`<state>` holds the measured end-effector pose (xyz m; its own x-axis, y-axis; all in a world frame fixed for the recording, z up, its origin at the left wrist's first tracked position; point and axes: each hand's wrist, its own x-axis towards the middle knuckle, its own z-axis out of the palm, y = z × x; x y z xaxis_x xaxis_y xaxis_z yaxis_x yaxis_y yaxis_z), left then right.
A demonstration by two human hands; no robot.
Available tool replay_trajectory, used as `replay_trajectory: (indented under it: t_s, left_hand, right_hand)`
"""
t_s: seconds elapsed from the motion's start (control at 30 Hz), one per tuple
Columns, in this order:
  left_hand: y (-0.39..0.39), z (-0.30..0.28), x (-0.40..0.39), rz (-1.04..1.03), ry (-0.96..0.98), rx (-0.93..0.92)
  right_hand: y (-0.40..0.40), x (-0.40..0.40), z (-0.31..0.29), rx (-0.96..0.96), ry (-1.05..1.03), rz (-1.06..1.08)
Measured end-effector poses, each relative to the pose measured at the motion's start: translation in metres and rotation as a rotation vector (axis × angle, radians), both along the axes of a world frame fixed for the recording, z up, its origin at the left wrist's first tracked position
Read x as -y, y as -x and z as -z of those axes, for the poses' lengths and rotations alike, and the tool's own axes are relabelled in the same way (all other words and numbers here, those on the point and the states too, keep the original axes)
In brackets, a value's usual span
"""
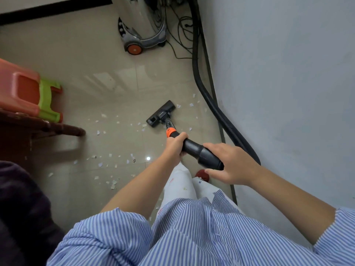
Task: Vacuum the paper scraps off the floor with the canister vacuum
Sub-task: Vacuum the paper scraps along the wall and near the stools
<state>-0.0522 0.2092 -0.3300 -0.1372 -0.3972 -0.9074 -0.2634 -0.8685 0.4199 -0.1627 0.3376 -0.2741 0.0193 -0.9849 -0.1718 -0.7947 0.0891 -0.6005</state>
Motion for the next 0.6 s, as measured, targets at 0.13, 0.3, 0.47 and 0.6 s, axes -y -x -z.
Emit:
replay_trajectory:
  t_s: [0.13,0.3,0.47,0.6]
  left_hand:
    - [0.004,-0.008,0.004,-0.025,0.056,-0.006]
    - [-0.001,-0.016,0.041,-0.017,0.128,-0.006]
    - [-0.007,-0.014,0.086,0.011,0.146,0.042]
    - [-0.008,-0.003,0.121,0.034,0.116,0.073]
  right_hand:
    - [0.000,0.001,-0.005,0.016,0.029,0.012]
    - [-0.008,0.033,-0.010,0.019,0.070,0.039]
    - [-0.016,0.078,0.003,0.039,0.035,0.056]
    - [-0.021,0.113,0.015,0.057,0.014,0.124]
